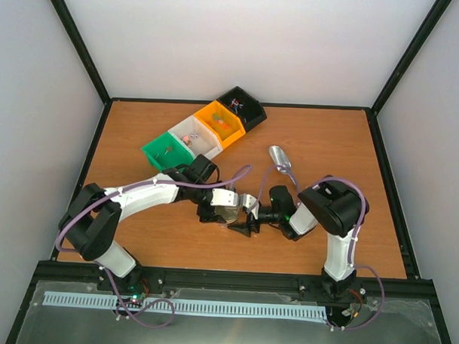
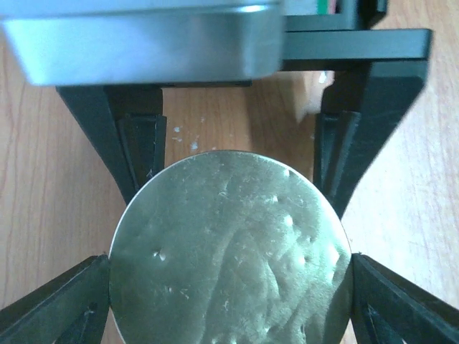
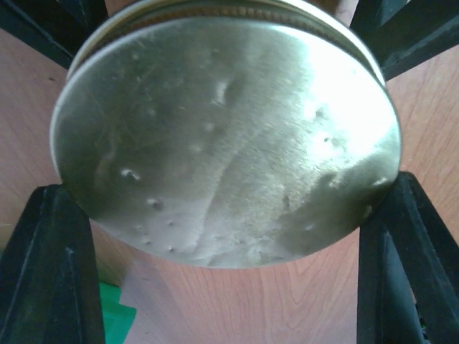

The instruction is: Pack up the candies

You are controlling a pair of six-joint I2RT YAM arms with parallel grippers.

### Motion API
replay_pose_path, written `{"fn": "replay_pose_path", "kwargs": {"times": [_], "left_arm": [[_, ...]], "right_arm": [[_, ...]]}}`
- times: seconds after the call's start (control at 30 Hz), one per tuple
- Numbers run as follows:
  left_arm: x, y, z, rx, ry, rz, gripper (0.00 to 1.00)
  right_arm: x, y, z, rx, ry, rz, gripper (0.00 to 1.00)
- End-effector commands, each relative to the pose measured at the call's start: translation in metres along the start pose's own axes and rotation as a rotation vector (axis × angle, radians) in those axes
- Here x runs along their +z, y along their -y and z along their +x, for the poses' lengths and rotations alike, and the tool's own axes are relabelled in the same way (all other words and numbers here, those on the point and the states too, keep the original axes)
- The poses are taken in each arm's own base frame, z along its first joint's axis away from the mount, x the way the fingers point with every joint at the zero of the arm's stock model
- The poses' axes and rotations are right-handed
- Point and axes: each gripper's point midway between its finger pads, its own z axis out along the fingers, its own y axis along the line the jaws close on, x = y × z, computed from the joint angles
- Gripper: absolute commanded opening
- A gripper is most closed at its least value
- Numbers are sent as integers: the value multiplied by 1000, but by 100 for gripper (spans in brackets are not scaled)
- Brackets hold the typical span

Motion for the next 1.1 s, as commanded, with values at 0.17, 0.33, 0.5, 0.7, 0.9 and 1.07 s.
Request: {"fn": "replay_pose_path", "kwargs": {"times": [0.17, 0.33, 0.5, 0.7, 0.9, 1.07], "left_arm": [[5, -35, -4, -257, 26, -149, 68], [4, -42, -8, -323, 37, -171, 66], [2, -32, -9, -285, 52, -143, 65], [5, -5, 0, -159, 4, -16, 63], [1, 20, 1, -21, -9, 121, 61], [-3, 20, 4, 63, -30, 118, 61]], "right_arm": [[-17, 12, -37, -51, 137, 224, 91], [-6, 19, -29, -7, 121, 258, 92], [-1, 26, -23, 6, 109, 282, 86], [-2, 11, -22, -48, 109, 206, 60], [-5, -19, -28, -182, 144, 38, 51], [-7, -7, -32, -203, 150, 19, 53]]}}
